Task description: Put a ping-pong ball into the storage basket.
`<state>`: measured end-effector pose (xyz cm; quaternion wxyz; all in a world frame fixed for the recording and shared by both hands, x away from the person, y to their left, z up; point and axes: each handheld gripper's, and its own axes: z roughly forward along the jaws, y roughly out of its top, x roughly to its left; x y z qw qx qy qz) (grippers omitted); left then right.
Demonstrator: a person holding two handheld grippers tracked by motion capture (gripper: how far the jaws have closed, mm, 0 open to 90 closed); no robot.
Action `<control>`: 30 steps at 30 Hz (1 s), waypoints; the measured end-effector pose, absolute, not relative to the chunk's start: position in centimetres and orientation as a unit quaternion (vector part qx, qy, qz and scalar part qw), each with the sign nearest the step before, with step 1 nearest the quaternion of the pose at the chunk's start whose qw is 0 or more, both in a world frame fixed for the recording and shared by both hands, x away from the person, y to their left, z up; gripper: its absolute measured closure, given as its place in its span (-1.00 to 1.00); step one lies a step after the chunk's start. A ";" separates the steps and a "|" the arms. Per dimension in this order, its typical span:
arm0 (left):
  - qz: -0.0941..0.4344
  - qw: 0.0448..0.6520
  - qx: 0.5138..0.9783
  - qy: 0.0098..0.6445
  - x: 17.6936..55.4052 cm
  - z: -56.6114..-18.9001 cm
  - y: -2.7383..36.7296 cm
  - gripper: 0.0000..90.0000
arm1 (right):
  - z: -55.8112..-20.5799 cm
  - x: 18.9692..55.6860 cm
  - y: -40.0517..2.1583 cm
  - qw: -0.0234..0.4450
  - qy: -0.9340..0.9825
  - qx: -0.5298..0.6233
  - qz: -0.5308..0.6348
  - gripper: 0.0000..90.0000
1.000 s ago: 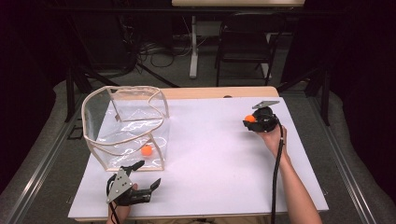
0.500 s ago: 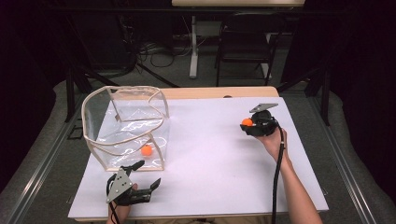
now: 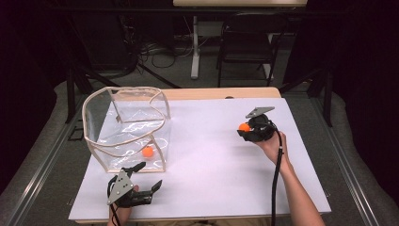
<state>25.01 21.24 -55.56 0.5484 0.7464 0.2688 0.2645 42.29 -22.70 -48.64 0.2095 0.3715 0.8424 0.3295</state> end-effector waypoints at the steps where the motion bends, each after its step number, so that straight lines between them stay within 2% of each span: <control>1: 0.264 0.549 0.746 0.269 25.0 -55.6 21.2 -0.65 | -48.6 42.2 -22.6 0.208 0.843 0.370 0.331 0.14; 30: 0.262 0.552 0.746 0.267 25.1 -55.6 21.2 -0.65 | -48.2 40.4 -19.4 0.172 0.863 0.323 0.349 0.14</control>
